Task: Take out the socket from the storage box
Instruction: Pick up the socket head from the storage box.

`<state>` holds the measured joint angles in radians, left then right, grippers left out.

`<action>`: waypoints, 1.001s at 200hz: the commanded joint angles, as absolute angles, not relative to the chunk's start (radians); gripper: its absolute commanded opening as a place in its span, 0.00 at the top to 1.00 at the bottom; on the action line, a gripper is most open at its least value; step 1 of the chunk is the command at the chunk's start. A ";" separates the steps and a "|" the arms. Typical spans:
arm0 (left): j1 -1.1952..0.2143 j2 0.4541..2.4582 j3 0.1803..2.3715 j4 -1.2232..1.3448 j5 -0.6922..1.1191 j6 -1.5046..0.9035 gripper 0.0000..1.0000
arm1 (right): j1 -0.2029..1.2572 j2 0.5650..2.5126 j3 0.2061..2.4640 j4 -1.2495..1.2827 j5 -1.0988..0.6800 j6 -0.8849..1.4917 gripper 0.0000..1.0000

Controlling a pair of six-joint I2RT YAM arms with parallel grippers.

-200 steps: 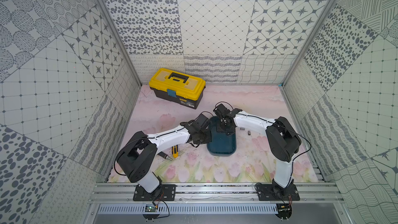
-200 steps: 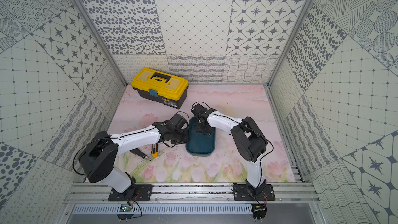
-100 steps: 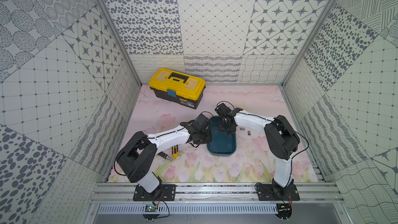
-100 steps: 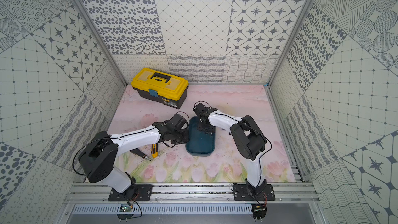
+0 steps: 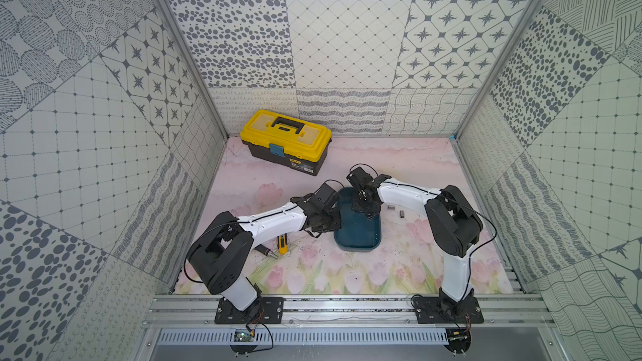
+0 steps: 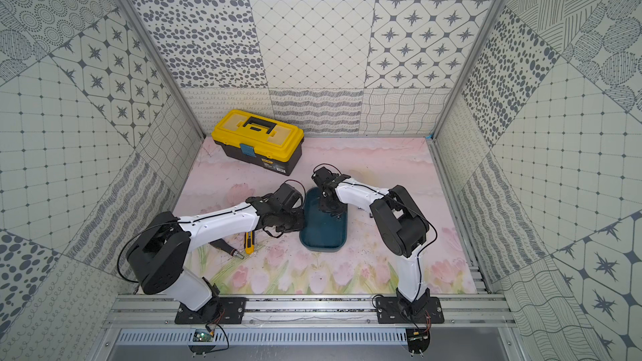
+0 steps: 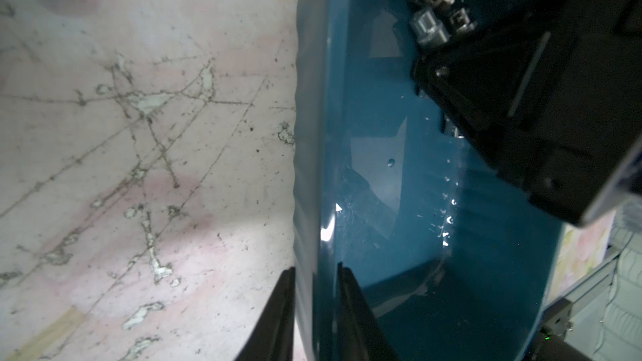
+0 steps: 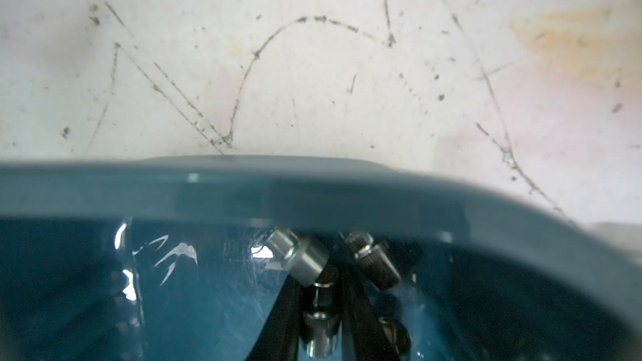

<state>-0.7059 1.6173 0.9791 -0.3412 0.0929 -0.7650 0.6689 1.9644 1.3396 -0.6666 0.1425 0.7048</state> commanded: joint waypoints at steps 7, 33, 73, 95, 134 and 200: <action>-0.709 1.607 0.983 -0.362 0.079 -0.767 0.61 | 0.669 1.944 1.318 -0.645 0.124 0.707 0.84; -0.709 1.592 0.991 -0.375 0.065 -0.760 0.56 | 0.669 1.912 1.321 -0.660 0.111 0.697 0.85; -0.708 1.565 1.013 -0.402 0.038 -0.742 0.49 | 0.670 1.816 1.329 -0.708 0.094 0.664 0.86; -0.708 1.554 1.025 -0.417 0.022 -0.732 0.47 | 0.669 1.748 1.340 -0.750 0.099 0.634 0.86; -0.707 1.543 1.035 -0.428 0.012 -0.724 0.47 | 0.631 1.618 1.338 -0.824 0.132 0.586 0.85; -0.708 1.546 1.038 -0.433 0.013 -0.724 0.46 | 0.425 1.495 1.160 -0.843 0.156 0.491 0.84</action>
